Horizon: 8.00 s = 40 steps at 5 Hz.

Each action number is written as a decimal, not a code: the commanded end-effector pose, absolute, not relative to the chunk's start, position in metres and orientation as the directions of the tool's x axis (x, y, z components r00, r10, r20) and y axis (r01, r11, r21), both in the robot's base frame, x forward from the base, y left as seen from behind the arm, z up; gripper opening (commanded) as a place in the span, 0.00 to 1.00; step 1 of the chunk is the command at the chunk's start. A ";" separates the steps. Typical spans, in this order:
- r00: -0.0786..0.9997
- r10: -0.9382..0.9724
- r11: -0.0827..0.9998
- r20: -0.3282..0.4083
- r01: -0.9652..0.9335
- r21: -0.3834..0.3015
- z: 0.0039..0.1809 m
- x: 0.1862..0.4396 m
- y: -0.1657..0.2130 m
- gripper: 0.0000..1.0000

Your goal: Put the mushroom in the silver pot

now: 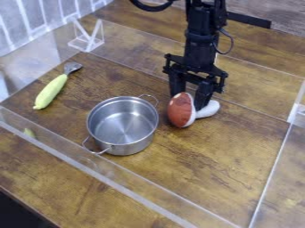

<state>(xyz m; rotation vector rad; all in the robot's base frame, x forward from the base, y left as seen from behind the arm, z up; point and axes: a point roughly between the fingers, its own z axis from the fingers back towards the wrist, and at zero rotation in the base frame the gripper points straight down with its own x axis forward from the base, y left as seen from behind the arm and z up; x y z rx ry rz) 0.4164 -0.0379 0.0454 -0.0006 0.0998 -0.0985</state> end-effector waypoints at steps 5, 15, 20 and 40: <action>0.988 -0.153 0.988 0.037 0.152 0.022 0.136 0.390 -0.035 0.00; 0.958 0.281 0.958 0.058 -0.283 0.039 0.105 0.313 0.010 0.00; 0.986 0.155 0.988 0.066 -0.157 0.018 0.054 0.306 0.014 0.00; 0.994 0.110 0.994 -0.012 -0.110 0.011 0.056 0.404 0.036 1.00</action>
